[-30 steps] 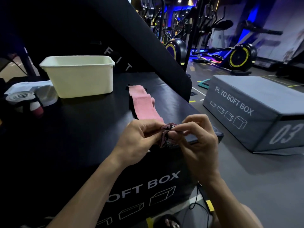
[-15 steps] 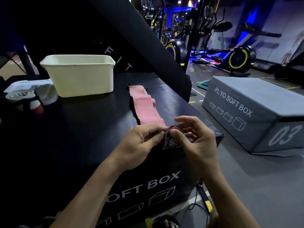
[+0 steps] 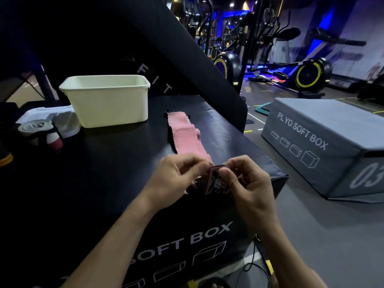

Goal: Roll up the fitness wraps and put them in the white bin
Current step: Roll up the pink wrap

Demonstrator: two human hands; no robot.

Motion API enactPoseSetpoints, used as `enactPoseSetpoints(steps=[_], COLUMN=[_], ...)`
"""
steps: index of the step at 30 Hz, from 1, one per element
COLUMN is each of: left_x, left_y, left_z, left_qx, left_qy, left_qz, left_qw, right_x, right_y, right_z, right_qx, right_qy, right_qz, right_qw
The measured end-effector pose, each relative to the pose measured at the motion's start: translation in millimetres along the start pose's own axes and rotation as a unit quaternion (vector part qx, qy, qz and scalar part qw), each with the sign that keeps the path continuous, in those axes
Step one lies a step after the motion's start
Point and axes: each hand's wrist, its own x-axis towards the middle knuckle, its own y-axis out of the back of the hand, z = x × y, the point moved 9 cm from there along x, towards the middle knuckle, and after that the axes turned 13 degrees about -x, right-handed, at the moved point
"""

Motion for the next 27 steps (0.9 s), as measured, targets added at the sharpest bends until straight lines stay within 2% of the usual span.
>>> enactPoseSetpoints(steps=[2, 4, 5, 9, 15, 20, 24, 27], left_x=[22, 46, 58, 92, 126, 139, 144, 147], left_y=[35, 74, 89, 123, 125, 114, 109, 106], left_z=[-7, -18, -27, -84, -86, -104, -109, -116], left_qx=[0.039, 0.151, 0.194, 0.237, 0.197, 0.200, 0.199, 0.238], left_qy=[0.003, 0.032, 0.066, 0.219, 0.142, 0.207, 0.209, 0.217], left_qz=[0.102, 0.199, 0.224, 0.208, 0.271, 0.249, 0.267, 0.242], left_qw=[0.994, 0.968, 0.953, 0.924, 0.932, 0.925, 0.919, 0.915], right_x=[4, 6, 7, 8, 7, 20, 21, 17], right_y=[-2, -5, -8, -19, -36, -44, -46, -45], right_z=[4, 6, 8, 18, 31, 34, 39, 39], right_qx=[0.009, 0.002, 0.000, 0.062, 0.137, 0.172, 0.224, 0.225], right_qy=[-0.003, 0.003, 0.004, -0.026, -0.071, -0.088, -0.129, -0.141], right_qz=[-0.005, -0.012, -0.020, -0.069, -0.125, -0.107, -0.096, -0.089], right_qw=[1.000, 1.000, 1.000, 0.995, 0.980, 0.975, 0.961, 0.960])
